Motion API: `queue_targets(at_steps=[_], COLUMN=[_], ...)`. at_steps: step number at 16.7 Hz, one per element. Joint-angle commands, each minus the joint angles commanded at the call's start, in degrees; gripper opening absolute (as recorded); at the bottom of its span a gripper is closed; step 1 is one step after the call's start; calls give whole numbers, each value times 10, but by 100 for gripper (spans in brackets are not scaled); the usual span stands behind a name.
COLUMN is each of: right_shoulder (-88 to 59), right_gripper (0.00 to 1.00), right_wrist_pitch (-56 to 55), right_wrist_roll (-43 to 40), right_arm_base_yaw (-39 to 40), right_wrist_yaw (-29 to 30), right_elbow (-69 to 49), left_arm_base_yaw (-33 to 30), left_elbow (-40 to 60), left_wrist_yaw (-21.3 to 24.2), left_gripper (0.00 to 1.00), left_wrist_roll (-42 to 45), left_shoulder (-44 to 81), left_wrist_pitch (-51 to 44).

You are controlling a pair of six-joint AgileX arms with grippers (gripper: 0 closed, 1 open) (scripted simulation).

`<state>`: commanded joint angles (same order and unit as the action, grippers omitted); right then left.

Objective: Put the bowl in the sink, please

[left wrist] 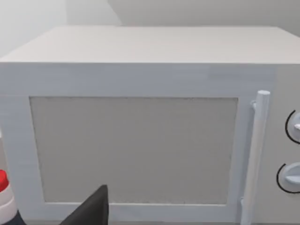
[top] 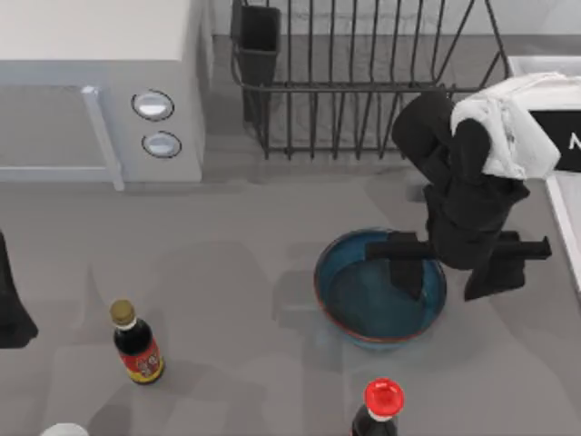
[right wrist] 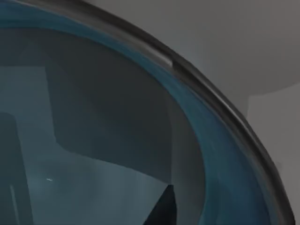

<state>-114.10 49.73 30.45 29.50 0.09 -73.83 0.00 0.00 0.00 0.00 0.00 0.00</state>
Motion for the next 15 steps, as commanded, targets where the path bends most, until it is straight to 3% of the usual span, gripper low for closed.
queue_targets(at_steps=[5, 15], right_shoulder=[0, 1], right_gripper=[2, 0], right_wrist_pitch=[0, 2], right_wrist_roll=[0, 0], right_arm_base_yaw=[0, -1], right_wrist_yaw=[0, 0], right_elbow=[0, -2], left_arm_base_yaw=[0, 0], left_elbow=[0, 0], left_wrist_yaw=[0, 0], left_gripper=[100, 100], left_wrist_roll=[0, 0], left_shoulder=[0, 0], left_wrist_pitch=[0, 0])
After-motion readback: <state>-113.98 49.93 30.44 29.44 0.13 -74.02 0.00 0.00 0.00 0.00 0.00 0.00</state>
